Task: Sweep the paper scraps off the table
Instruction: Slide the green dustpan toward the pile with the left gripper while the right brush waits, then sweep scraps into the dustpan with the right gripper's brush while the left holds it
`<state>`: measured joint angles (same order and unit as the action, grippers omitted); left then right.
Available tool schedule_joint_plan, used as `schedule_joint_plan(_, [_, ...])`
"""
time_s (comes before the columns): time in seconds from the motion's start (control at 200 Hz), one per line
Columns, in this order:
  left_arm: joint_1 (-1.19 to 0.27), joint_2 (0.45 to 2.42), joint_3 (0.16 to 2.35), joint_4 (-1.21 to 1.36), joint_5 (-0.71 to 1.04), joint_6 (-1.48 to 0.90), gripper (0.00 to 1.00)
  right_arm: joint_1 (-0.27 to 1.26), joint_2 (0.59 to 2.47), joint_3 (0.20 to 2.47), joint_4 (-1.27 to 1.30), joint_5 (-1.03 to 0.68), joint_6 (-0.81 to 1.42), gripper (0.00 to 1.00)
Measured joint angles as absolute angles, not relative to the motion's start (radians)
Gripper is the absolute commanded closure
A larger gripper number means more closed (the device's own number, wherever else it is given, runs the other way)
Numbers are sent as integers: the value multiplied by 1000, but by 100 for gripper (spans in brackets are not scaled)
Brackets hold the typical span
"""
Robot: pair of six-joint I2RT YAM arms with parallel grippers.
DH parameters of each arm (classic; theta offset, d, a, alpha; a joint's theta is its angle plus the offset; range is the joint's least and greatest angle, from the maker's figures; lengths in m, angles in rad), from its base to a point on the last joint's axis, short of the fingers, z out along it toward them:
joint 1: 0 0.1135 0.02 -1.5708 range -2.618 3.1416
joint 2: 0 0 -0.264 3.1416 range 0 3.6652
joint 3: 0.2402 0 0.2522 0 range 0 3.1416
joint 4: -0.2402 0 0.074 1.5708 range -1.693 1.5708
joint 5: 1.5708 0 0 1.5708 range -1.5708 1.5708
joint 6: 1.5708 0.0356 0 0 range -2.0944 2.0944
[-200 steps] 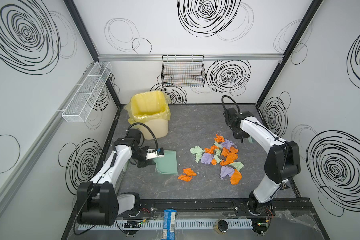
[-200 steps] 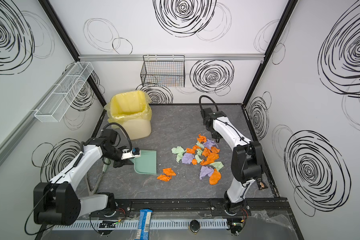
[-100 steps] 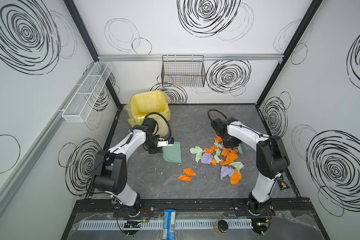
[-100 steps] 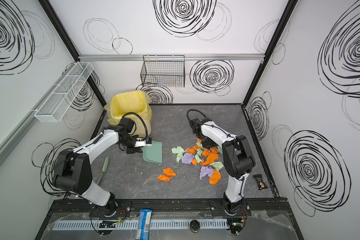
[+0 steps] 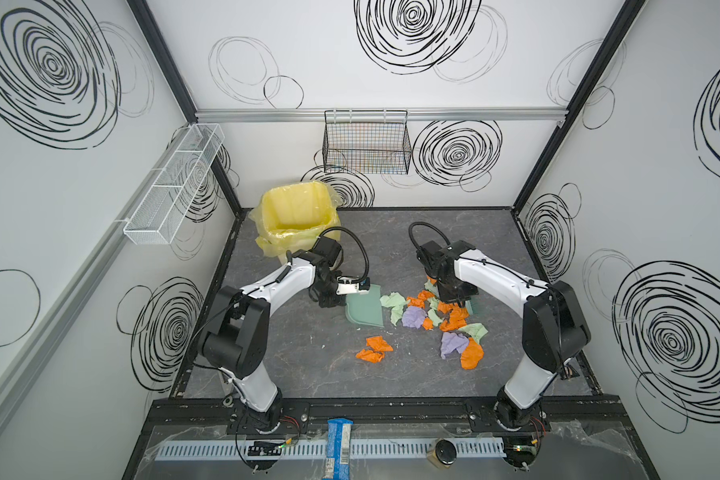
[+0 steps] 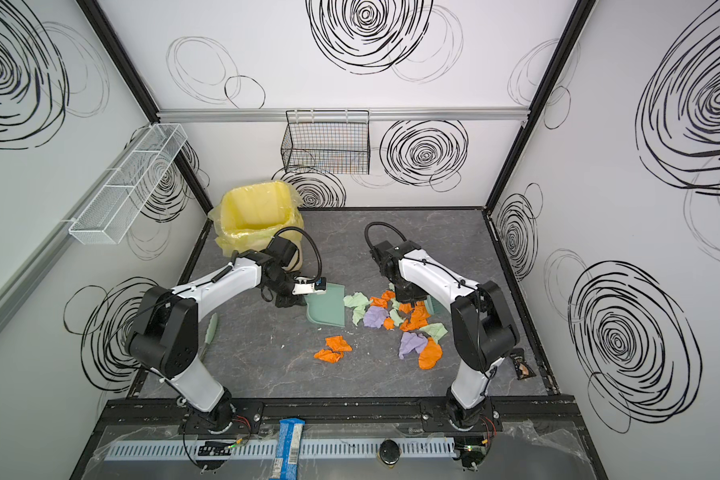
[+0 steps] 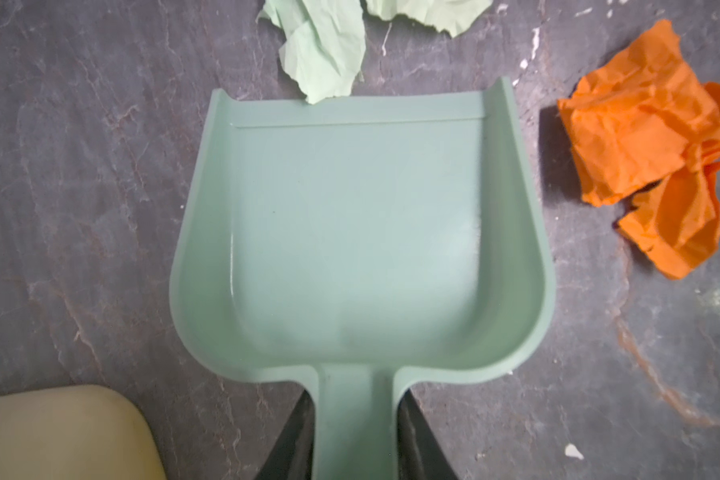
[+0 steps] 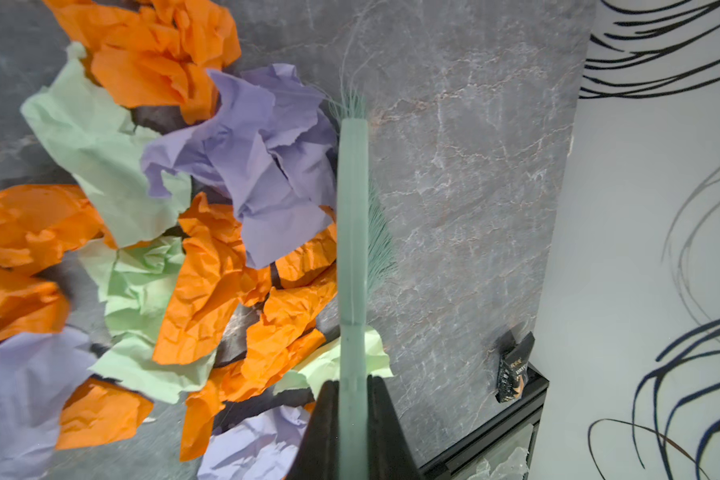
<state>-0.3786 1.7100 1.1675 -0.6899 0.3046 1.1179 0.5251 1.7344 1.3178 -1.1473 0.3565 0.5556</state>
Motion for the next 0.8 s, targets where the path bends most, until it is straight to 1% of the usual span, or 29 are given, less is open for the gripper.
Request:
schedule_joint_plan(0.375, [-490, 1762, 1175, -603, 316, 1015, 100, 628, 1735, 1314, -1098, 272, 587, 100])
schedule_joint_plan(0.57, [-511, 1794, 1192, -577, 339, 978, 100, 654, 1723, 1313, -1065, 220, 600, 100])
schedule_joint_plan(0.8, [-522, 1816, 1196, -550, 356, 944, 100, 694, 1682, 1319, -1003, 109, 614, 100])
